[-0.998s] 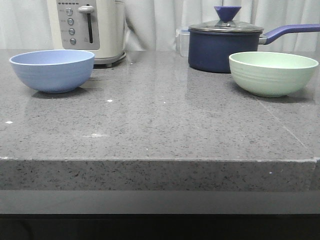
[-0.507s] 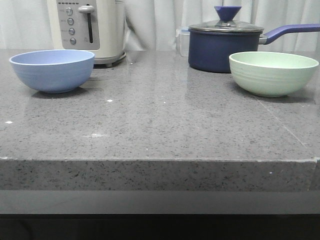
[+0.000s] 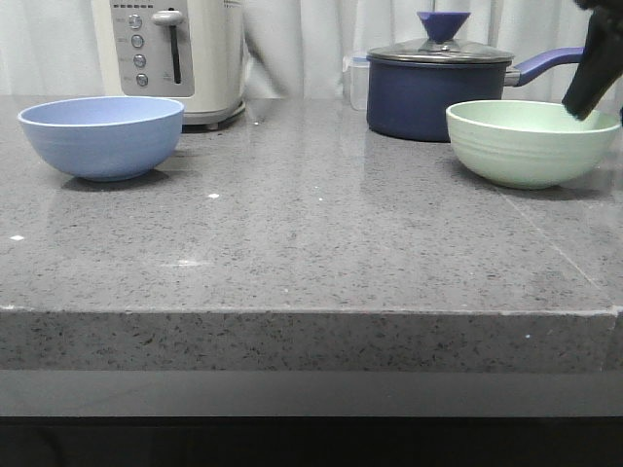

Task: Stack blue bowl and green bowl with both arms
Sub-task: 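Grasp the pale green bowl rim with the right gripper and lift, then carry the green bowl toward the blue bowl and set it down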

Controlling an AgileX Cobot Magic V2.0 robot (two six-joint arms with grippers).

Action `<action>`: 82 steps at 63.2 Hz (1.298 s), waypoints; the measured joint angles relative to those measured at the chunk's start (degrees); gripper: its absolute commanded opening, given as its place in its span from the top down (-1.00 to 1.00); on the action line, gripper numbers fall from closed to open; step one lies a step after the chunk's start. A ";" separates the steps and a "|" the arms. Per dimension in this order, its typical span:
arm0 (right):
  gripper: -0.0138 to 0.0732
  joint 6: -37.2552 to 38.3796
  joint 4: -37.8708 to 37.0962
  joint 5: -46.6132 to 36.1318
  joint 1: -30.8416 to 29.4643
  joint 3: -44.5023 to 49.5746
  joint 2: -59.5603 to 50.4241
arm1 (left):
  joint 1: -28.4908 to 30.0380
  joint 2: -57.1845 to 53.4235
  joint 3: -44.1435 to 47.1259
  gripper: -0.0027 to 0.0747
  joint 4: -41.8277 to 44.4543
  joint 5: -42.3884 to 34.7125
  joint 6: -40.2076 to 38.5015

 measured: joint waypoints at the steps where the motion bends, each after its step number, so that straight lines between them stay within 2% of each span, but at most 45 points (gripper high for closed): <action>1: -0.13 -0.01 0.30 -0.18 0.00 0.00 0.37 | 0.00 0.00 0.00 -0.20 0.00 0.00 0.00; 32: 0.84 -1.38 1.49 -1.25 0.00 -0.10 3.05 | 0.00 0.00 0.00 -0.20 0.10 0.00 0.00; 45: 0.81 -2.60 1.49 -1.49 0.15 -1.06 1.97 | 0.00 0.00 0.00 -0.20 0.10 0.00 0.00; 53: 0.81 -2.60 -0.24 -1.14 3.12 -3.81 0.54 | 0.00 0.00 0.00 -0.20 0.10 0.00 0.00; 57: 0.81 -2.10 -1.67 -0.88 5.85 -5.28 0.41 | 0.00 0.00 0.00 -0.20 0.10 0.00 0.00; 68: 0.81 5.08 -9.22 -0.80 17.36 -9.36 0.62 | 0.00 0.00 0.00 -0.20 0.20 0.00 0.00; 82: 0.81 11.70 -14.34 -0.62 26.43 -13.70 4.63 | 0.00 0.00 0.00 -0.20 0.20 0.00 0.00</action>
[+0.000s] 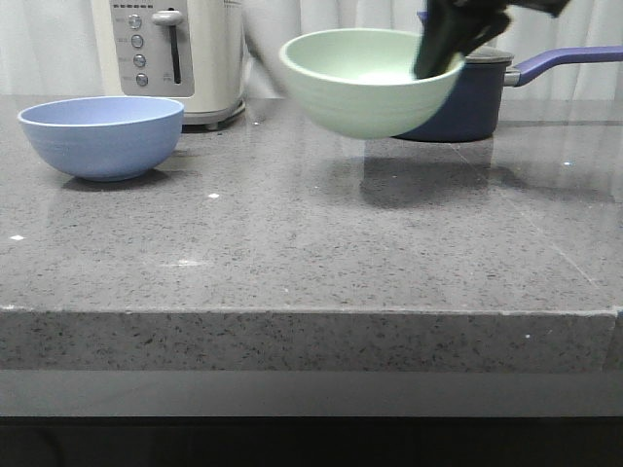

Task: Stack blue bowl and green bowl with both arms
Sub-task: 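Carry the green bowl toward the blue bowl and set it down, then open the right gripper and withdraw it from the green bowl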

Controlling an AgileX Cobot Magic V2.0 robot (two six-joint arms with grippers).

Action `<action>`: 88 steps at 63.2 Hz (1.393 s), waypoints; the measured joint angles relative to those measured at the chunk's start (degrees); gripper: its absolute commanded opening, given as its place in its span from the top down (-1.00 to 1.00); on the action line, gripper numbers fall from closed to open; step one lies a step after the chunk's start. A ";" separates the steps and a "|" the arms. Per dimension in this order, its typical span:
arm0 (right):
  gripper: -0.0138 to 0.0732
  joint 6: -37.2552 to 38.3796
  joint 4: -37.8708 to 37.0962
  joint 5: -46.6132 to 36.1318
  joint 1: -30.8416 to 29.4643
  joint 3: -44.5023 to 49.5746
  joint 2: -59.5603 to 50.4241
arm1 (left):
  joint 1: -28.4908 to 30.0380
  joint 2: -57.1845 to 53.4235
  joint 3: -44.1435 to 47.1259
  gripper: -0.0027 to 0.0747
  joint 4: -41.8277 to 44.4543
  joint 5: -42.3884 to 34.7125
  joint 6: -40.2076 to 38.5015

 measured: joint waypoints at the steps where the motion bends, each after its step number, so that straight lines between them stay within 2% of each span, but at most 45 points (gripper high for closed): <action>1: 0.81 0.23 -0.12 0.00 0.36 -0.33 0.34 | 0.00 0.00 0.00 -0.20 0.00 0.00 0.00; 9: 0.81 1.45 -0.16 0.00 2.40 -1.29 2.96 | 0.00 0.00 0.00 -0.20 0.00 0.00 0.00; 27: 0.75 2.12 -0.73 -0.35 2.54 -1.38 5.52 | 0.00 0.00 0.00 -0.20 0.00 0.00 0.00; 31: 0.66 2.12 -0.77 -0.35 2.54 -1.52 5.52 | 0.00 0.00 0.00 -0.20 0.00 0.00 0.00; 41: 0.23 2.12 -0.86 -0.45 2.54 -1.64 5.52 | 0.00 0.00 0.00 -0.20 0.00 0.00 0.00; 46: 0.08 2.12 -0.86 -0.45 2.54 -1.75 5.52 | 0.00 0.00 0.00 -0.20 0.00 0.00 0.00; 61: -0.22 2.12 -0.86 -1.12 2.54 -1.98 5.52 | 0.00 0.00 0.00 -0.20 0.00 0.00 0.00; 74: -0.21 2.12 -0.86 -1.40 2.44 -1.98 4.19 | 0.00 0.00 0.00 -0.20 0.00 0.00 0.00; 88: -0.21 0.71 -1.20 0.26 -0.38 -0.22 -3.93 | 0.00 0.00 0.00 -0.20 0.00 0.00 0.00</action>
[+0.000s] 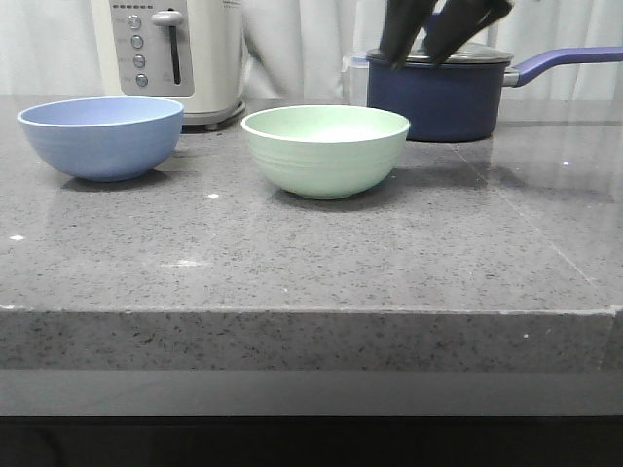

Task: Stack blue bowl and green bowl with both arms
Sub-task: 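Open the right gripper and withdraw it from the green bowl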

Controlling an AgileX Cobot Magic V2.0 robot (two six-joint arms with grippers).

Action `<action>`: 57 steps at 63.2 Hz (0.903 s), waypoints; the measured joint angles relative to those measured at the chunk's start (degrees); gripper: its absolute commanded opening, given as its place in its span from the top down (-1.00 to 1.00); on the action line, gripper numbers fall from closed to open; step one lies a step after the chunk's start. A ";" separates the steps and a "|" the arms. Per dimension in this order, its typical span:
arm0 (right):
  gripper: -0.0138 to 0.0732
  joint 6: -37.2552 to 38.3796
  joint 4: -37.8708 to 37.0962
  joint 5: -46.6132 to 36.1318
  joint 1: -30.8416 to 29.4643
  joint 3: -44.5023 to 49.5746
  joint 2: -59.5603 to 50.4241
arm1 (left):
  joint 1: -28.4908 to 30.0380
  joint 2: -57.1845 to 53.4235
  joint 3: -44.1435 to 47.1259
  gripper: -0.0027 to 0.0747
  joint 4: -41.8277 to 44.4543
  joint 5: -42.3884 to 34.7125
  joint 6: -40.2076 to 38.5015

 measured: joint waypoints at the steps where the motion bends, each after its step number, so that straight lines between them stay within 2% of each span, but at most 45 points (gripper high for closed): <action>1: -0.21 0.00 0.00 -0.12 -0.21 0.41 -0.96 | 0.00 0.00 0.00 -0.20 0.00 0.00 0.00; 26: -0.20 -3.42 1.68 -7.43 -6.38 21.17 -14.48 | 0.00 0.00 0.00 -0.20 0.00 0.00 0.00; 42: -0.18 -17.60 13.60 -14.03 -7.04 30.44 -15.17 | 0.00 0.00 0.00 -0.20 0.00 0.00 0.00; 48: 0.06 -23.13 17.67 -16.45 -7.04 32.41 -15.17 | 0.00 0.00 0.00 -0.20 -0.10 0.00 0.00; 57: 0.59 -29.18 21.79 -18.52 -6.26 32.89 -14.03 | 0.00 0.00 0.00 -0.20 -0.10 0.00 0.00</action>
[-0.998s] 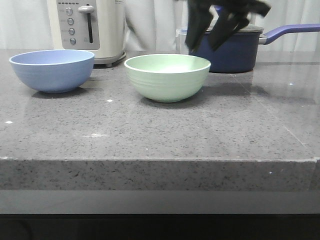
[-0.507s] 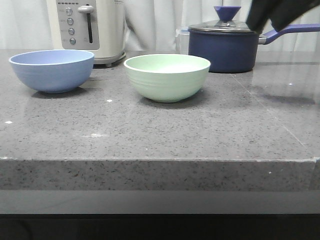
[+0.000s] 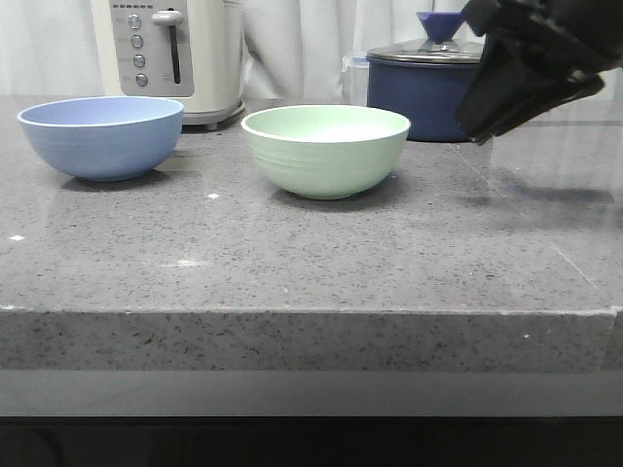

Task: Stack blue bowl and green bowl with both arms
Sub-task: 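Open the right gripper and withdraw it from the green bowl, then reach the left gripper to the light blue bowl rim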

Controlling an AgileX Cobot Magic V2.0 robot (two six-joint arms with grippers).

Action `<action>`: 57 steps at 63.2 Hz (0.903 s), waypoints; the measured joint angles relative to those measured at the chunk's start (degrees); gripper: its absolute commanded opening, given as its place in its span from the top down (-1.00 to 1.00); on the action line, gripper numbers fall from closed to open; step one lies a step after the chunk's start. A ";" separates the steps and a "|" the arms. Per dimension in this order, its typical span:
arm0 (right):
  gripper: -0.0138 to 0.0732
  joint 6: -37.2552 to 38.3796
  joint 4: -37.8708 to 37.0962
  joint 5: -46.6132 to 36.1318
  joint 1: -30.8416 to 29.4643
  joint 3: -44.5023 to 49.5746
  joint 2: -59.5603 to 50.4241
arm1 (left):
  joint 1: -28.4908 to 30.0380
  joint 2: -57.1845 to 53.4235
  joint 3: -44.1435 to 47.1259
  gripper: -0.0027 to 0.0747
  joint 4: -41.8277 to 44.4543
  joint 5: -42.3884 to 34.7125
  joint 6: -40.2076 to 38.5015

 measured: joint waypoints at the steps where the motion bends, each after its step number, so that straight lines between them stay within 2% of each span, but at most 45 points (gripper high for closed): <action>1: 0.62 -0.36 0.15 -0.16 0.30 0.00 0.16 | 0.00 0.00 0.00 -0.20 0.00 0.00 0.00; 7: 0.76 -1.55 0.99 -1.00 1.62 0.16 1.27 | 0.00 0.00 0.00 -0.20 -0.10 0.00 0.00; 57: 0.76 -2.10 7.42 -4.57 3.01 0.26 5.20 | 0.00 0.00 0.00 -0.20 -0.10 0.00 0.00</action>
